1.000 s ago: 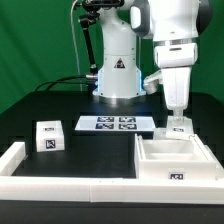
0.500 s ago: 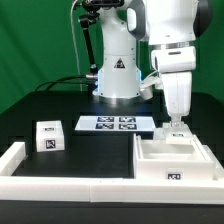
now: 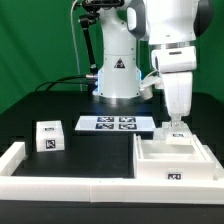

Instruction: Assemble cabinet

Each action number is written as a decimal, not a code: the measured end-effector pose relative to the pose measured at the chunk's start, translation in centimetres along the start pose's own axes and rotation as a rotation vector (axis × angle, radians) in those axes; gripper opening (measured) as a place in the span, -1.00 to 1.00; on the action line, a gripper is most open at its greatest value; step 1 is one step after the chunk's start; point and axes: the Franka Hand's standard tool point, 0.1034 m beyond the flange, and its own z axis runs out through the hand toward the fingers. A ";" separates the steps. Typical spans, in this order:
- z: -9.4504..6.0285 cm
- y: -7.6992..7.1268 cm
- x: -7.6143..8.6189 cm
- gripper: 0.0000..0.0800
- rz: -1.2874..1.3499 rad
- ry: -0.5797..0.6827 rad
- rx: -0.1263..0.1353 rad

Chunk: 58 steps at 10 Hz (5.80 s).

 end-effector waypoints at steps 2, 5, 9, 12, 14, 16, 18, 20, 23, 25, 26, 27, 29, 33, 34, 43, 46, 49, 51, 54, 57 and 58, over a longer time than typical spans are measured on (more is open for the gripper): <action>-0.1 1.3 0.0 -0.83 -0.017 0.006 -0.011; -0.1 4.2 0.0 -0.83 -0.025 0.022 -0.037; 0.2 8.0 0.5 -0.83 -0.013 0.046 -0.074; 0.4 9.5 0.8 -0.82 -0.008 0.054 -0.080; 0.4 9.5 0.8 -0.82 -0.008 0.054 -0.080; 0.4 9.5 0.8 -0.63 -0.008 0.054 -0.080; 0.4 9.5 0.8 -0.29 -0.008 0.054 -0.080; 0.4 9.5 0.8 0.50 -0.008 0.054 -0.080; -0.1 9.4 0.8 0.97 -0.006 0.051 -0.084; -1.6 7.7 0.9 0.99 0.063 0.049 -0.117; -2.6 5.7 1.0 0.99 0.137 0.051 -0.139; -3.2 3.6 1.1 0.99 0.180 0.042 -0.135; -3.7 0.6 1.2 0.99 0.211 0.042 -0.151; -2.4 -4.0 0.8 0.99 0.267 0.055 -0.147; -2.5 -3.9 0.9 0.99 0.267 0.054 -0.147; 1.9 -6.5 -0.3 0.99 0.173 0.060 -0.079; 2.9 -7.2 -0.7 0.99 0.183 0.058 -0.058; 3.7 -7.6 -0.9 0.99 0.192 0.058 -0.040; 4.1 -7.6 -0.9 0.99 0.195 0.061 -0.036; 4.4 -7.9 -0.9 0.34 0.198 0.064 -0.035; 4.4 -7.9 -1.4 -0.45 0.208 0.063 -0.036; 4.4 -7.8 -1.3 -0.78 0.207 0.063 -0.037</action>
Offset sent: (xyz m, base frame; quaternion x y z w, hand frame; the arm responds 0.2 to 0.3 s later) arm 0.0417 0.0047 -0.0065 -0.0006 0.0258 -0.0263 0.9993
